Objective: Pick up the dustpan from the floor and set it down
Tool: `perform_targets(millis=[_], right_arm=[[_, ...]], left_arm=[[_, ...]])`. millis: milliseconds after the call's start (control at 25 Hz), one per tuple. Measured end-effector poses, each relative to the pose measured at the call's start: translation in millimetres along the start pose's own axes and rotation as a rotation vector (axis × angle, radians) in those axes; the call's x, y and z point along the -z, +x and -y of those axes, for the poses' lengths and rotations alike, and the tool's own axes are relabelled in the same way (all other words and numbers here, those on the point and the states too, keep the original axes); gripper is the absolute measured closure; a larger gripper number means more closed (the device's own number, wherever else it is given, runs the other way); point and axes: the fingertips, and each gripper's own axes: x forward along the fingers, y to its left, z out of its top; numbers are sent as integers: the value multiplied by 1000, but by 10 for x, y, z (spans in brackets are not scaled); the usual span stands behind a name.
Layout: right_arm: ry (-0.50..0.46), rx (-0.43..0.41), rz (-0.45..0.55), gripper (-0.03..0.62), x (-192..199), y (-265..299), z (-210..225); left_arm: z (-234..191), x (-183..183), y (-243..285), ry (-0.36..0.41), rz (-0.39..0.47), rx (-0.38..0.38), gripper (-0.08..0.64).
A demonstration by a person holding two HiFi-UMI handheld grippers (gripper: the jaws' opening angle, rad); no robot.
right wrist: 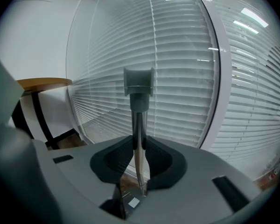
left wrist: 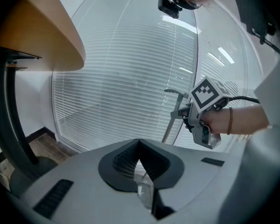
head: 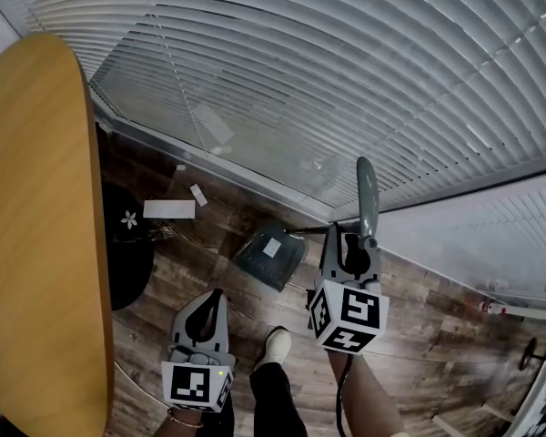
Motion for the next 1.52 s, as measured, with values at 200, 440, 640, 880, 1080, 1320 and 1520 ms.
perform_targets(millis=[200, 440, 640, 880, 1080, 1320, 1520], right_arm=[[5, 10, -7, 495, -36, -168, 76], [-12, 25, -2, 495, 95, -478, -61], [-58, 54, 9, 495, 291, -926, -315], [-48, 61, 41, 496, -278, -1312, -208], [-43, 85, 88, 497, -552, -1663, -173], [-4, 83, 151, 496, -1094, -2271, -202], [-36, 55, 227, 497, -1612, -2717, -252]], left_arm=[[150, -124, -57, 17, 0, 19, 541], [168, -136, -255, 32, 36, 48, 541], [165, -42, -585, 13, 17, 98, 541], [420, -815, -690, 83, 55, 117, 541], [559, -1095, -779, 138, 105, 147, 541], [739, -1603, -1144, 165, 191, 169, 541], [820, -2104, -1298, 181, 273, 186, 541]])
